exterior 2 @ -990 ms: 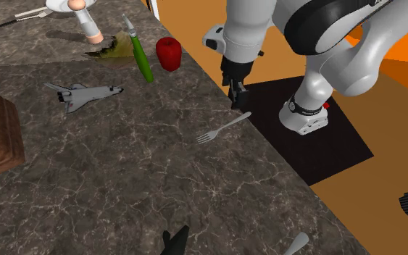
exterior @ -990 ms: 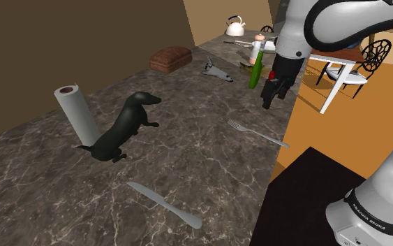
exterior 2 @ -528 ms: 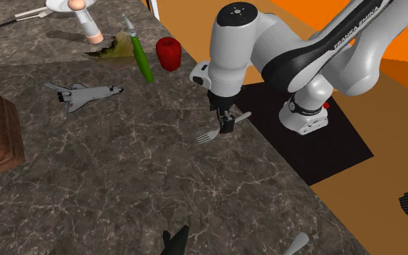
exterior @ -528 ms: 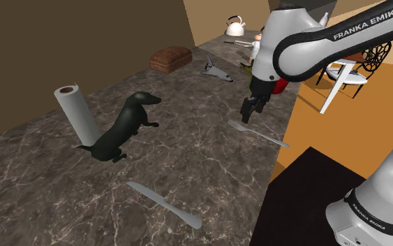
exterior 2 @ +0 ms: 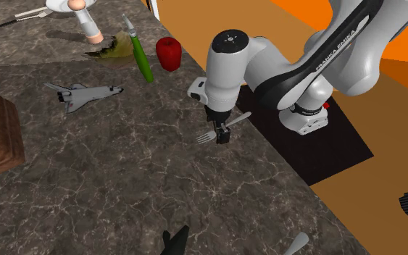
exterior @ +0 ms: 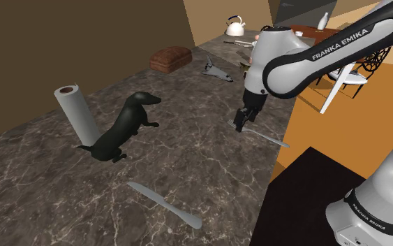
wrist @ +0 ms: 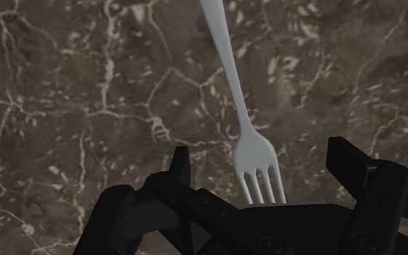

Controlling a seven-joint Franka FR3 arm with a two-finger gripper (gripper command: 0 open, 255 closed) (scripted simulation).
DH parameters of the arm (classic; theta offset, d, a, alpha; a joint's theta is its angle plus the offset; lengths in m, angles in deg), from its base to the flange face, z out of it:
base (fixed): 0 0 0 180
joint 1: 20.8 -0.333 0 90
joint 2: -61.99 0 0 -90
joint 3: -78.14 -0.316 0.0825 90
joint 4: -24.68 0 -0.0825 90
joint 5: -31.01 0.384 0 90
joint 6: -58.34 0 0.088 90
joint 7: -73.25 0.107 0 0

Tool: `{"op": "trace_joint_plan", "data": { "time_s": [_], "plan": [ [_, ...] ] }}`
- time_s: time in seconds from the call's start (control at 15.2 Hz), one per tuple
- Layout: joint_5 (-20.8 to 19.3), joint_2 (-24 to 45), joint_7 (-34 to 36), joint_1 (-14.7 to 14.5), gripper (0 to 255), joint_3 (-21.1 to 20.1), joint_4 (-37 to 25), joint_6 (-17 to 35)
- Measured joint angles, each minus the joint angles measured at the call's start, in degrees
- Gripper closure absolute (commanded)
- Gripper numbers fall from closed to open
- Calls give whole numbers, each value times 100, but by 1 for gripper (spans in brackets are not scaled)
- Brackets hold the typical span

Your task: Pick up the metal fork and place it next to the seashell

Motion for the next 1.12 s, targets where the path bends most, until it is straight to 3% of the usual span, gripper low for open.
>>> {"op": "trace_joint_plan", "data": {
  "time_s": [0.46,0.53,1.12],
  "plan": [
    [1,116,-1,0,0,-3,57,177],
    [1,117,-1,-1,255,-3,57,178],
    [-6,102,10,6,255,2,34,167]
  ]
}}
